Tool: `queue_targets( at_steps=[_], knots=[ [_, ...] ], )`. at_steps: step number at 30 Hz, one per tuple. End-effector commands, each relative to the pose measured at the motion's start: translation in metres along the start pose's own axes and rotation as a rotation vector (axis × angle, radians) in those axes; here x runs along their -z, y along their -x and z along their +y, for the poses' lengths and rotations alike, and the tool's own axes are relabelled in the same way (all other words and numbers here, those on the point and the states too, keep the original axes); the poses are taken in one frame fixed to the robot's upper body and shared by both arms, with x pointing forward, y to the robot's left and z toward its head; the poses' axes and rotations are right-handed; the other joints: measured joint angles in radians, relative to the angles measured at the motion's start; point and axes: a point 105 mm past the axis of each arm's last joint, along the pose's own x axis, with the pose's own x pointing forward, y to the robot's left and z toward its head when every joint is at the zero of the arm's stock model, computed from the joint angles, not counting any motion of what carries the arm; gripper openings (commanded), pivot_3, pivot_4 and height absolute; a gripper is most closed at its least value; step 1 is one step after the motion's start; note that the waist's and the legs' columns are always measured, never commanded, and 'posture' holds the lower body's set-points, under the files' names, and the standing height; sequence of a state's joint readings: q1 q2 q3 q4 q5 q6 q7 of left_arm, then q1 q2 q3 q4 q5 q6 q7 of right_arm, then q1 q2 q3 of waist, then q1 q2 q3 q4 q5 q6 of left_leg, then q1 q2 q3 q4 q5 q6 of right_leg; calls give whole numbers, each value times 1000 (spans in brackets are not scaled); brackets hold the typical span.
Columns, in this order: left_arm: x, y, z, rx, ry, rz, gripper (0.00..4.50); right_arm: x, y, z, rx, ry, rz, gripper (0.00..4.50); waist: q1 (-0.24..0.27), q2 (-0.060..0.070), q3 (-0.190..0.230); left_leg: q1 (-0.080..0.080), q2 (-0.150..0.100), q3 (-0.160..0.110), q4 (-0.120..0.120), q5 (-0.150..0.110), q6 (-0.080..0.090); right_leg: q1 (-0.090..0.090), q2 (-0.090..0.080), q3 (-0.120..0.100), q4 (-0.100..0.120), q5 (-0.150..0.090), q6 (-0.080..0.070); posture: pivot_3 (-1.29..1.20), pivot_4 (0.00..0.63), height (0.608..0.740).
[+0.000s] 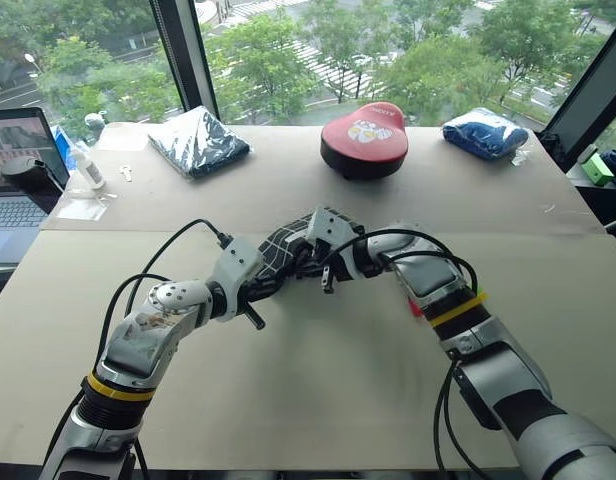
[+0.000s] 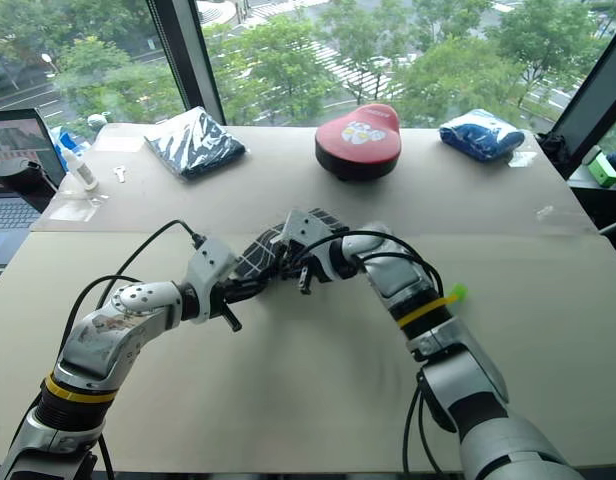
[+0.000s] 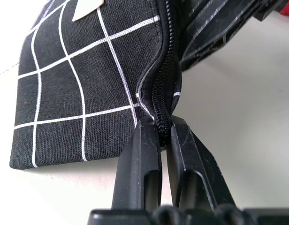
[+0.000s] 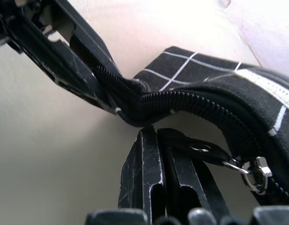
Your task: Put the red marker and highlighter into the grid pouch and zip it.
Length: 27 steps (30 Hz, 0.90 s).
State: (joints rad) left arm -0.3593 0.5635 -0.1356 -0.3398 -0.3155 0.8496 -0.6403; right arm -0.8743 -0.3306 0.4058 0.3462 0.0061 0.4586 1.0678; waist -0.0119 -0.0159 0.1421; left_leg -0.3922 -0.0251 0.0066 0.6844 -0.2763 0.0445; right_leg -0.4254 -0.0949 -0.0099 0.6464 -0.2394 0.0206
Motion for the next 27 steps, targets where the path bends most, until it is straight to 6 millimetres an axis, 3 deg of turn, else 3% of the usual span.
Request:
queue_targets(
  at_steps=[1,5,9,17,23,27],
  knots=[
    [-16,0,-4,21,-43,-53,0,1,14,-27,114,25,14,25,0,0,0,0,0,0,0,0,0,0,0,0,0,0,0,0,150,740],
    [-16,0,-4,24,-44,-51,0,4,26,-37,129,23,22,25,-2,0,0,0,0,0,0,2,-4,-1,0,0,-1,0,0,0,150,740],
    [-16,-1,-4,25,-46,-51,0,5,24,-23,52,48,33,25,-3,0,0,0,0,0,0,2,-4,0,0,0,-1,0,0,0,150,740],
    [-16,0,-4,22,-45,-52,0,-28,0,18,-99,82,-61,25,-2,0,0,0,1,0,0,-1,1,0,0,0,0,0,0,0,150,740],
    [-16,1,-4,25,-45,-50,0,-37,-4,24,-129,86,-76,25,1,0,0,0,0,-1,0,0,1,0,0,0,0,0,0,0,150,740],
    [-17,1,-4,27,-46,-49,0,-33,-2,31,-166,113,-62,25,-1,0,0,0,0,0,0,0,0,0,1,0,0,0,0,0,150,740]
  ],
)
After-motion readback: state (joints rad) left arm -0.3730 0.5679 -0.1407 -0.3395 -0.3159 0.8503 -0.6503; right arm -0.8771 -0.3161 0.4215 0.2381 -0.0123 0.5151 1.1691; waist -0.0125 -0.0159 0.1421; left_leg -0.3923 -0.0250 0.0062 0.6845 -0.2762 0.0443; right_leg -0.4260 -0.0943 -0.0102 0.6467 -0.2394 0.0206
